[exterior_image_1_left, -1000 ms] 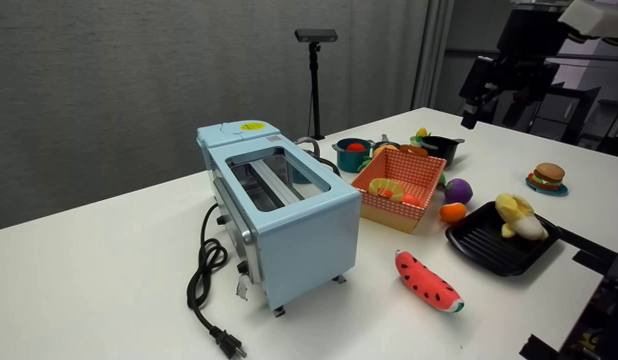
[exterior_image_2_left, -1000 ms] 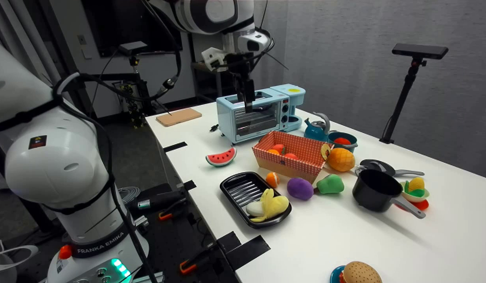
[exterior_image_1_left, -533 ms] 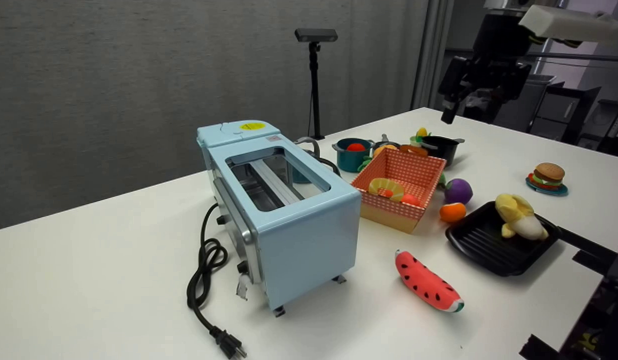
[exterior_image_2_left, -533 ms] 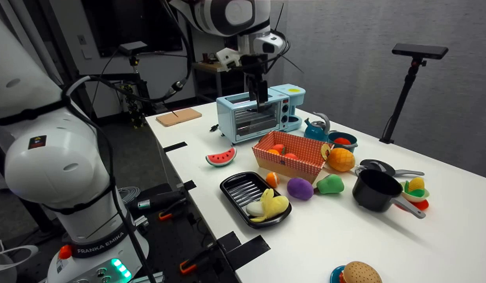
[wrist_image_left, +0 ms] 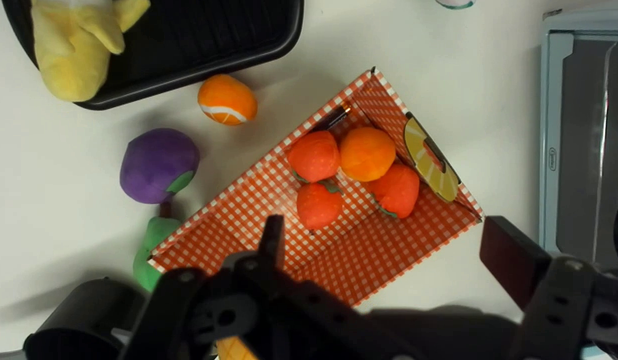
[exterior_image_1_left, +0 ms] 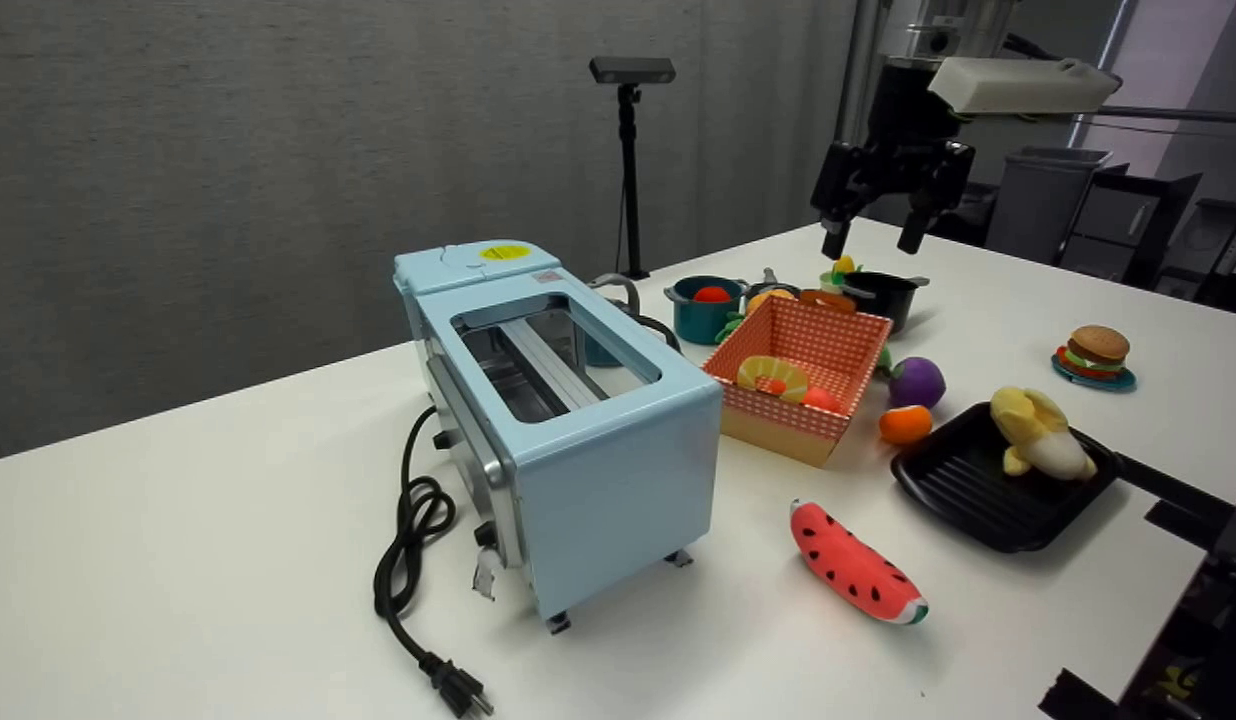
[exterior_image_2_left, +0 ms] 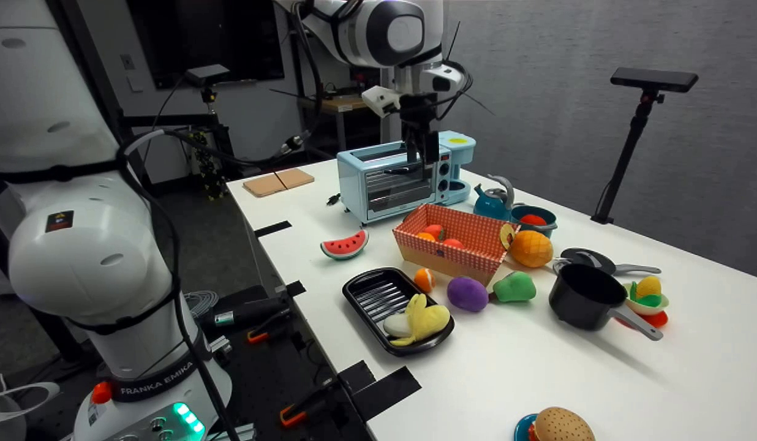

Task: Place one orange toy from the basket on the black tray

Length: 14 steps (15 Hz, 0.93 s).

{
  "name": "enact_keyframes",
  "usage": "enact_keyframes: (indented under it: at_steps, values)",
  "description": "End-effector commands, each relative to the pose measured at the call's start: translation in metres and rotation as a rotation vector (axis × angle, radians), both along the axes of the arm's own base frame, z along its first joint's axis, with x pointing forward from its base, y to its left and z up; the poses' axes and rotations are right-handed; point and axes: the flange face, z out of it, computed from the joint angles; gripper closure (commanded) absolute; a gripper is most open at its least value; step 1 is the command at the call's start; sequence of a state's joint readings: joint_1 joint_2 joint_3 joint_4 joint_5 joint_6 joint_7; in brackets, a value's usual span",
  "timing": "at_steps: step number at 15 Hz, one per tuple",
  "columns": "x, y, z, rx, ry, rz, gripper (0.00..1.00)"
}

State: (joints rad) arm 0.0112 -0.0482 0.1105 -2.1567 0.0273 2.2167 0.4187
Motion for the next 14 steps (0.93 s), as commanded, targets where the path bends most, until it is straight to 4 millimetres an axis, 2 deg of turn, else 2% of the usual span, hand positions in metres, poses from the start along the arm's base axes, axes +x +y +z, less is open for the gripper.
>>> enact_keyframes:
  at_steps: [1,5,9,14]
  values:
    - [0.032,0.015,-0.007,-0.039,0.002,-0.001,0.00]
    - [0.052,0.026,-0.019,-0.066,0.011,0.015,0.00]
    - [0.067,0.029,-0.030,-0.059,0.012,0.023,0.00]
    - [0.075,0.028,-0.040,-0.050,0.010,0.032,0.00]
